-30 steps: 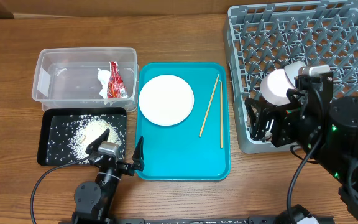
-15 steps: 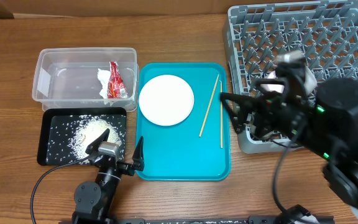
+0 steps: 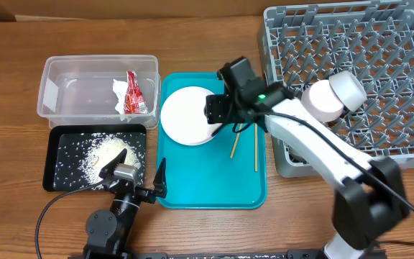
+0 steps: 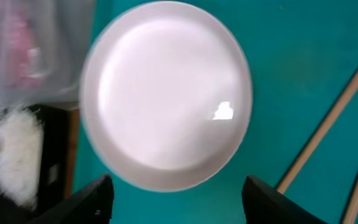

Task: Sort waste into correct bins and load items into the dishwasher
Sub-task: 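Move the right gripper to the teal tray and grasp the white plate, then carry the white plate into the dish rack with the right gripper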

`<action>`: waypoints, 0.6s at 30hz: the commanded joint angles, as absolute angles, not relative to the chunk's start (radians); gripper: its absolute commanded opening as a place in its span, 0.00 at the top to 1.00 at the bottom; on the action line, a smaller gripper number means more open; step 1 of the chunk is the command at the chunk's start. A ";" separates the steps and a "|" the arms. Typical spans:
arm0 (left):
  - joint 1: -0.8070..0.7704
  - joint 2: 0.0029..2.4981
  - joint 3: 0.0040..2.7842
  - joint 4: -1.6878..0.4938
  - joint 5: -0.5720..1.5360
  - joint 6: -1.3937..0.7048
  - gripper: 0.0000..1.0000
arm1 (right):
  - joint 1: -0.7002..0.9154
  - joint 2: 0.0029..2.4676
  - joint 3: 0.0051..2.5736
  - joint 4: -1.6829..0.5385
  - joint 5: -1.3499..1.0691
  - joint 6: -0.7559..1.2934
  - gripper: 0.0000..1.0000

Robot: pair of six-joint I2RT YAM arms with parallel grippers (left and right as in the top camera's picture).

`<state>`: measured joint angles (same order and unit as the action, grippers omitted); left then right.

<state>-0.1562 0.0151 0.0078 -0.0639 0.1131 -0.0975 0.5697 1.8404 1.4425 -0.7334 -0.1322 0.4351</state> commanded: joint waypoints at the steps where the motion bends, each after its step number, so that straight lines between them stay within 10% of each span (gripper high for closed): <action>1: -0.149 0.004 0.005 -0.067 0.123 -0.093 0.00 | 0.541 1.913 1.441 -0.699 -0.054 0.499 0.33; 18: -0.149 0.004 0.005 -0.066 0.123 -0.093 0.00 | 0.500 2.019 1.459 -0.715 -0.136 0.510 0.96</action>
<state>-0.1562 0.0147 0.0082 -0.0639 0.1131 -0.0971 0.5209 2.0838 1.4414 -0.7094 -0.1646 0.5171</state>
